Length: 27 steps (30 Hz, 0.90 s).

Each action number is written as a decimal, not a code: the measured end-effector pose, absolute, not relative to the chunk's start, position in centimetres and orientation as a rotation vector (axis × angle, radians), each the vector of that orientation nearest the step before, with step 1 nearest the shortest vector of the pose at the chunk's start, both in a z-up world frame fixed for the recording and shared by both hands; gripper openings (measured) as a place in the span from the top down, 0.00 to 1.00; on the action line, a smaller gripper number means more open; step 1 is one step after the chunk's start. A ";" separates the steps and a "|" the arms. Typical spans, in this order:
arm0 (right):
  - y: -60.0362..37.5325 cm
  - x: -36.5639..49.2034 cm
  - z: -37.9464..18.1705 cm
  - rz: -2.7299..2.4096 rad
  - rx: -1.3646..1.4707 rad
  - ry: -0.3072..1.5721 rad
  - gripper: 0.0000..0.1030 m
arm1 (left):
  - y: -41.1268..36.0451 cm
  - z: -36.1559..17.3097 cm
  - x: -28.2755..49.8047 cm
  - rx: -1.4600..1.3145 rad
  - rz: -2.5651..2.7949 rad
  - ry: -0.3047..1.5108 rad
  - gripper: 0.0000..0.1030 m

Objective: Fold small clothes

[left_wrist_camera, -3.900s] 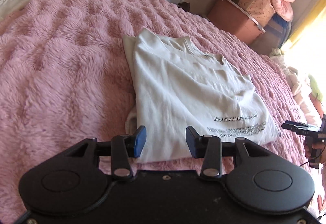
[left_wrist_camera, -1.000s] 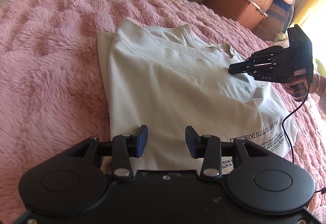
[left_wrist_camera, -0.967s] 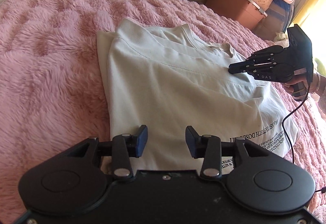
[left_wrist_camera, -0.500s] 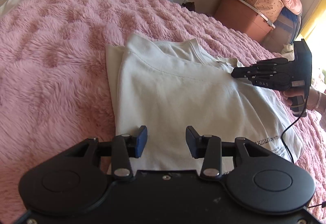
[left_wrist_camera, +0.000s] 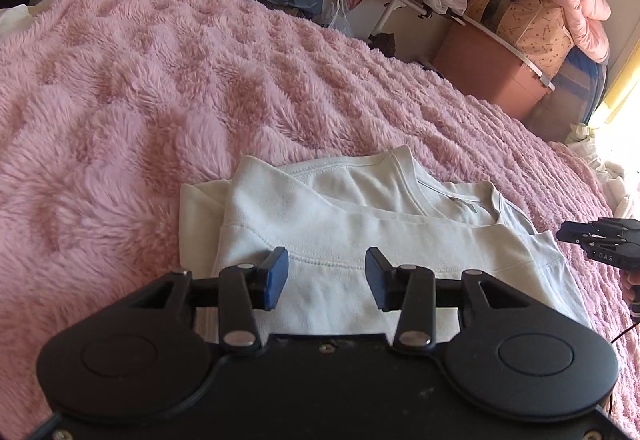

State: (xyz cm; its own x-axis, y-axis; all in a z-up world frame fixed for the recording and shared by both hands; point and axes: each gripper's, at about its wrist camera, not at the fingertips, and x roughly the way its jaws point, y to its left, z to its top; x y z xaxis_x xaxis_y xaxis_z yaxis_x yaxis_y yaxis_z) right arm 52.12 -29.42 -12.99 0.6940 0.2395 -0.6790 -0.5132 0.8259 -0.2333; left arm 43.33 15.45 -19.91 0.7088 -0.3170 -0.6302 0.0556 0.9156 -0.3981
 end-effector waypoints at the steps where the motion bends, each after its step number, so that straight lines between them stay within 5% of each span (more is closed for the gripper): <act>1: -30.2 52.0 -13.3 0.426 -0.413 0.695 0.79 | 15.3 -20.0 43.6 -0.358 -0.210 0.763 0.57; 9: -31.0 52.3 -16.2 0.432 -0.326 0.749 0.69 | 14.4 -21.0 45.3 -0.290 -0.178 0.826 0.56; 13: -30.6 52.7 -16.7 0.437 -0.272 0.792 0.89 | 14.2 -21.3 45.6 -0.281 -0.159 0.832 0.56; 21: -30.9 52.5 -15.9 0.343 -0.316 0.770 0.93 | 13.9 -21.7 45.5 -0.219 -0.063 0.834 0.56; 24: -30.6 52.9 -17.8 0.309 -0.333 0.803 0.93 | 14.0 -22.2 45.5 -0.208 -0.072 0.838 0.56; 27: -30.5 52.7 -18.0 0.272 -0.297 0.791 0.81 | 14.4 -21.4 45.1 -0.209 -0.102 0.828 0.56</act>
State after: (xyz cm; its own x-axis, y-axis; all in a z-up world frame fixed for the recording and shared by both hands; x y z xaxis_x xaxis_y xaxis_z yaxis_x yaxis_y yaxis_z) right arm 52.70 -30.46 -18.02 0.6727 0.1280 -0.7288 -0.3479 0.9240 -0.1589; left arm 45.13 14.39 -21.37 0.6732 -0.1715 -0.7193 0.0088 0.9745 -0.2241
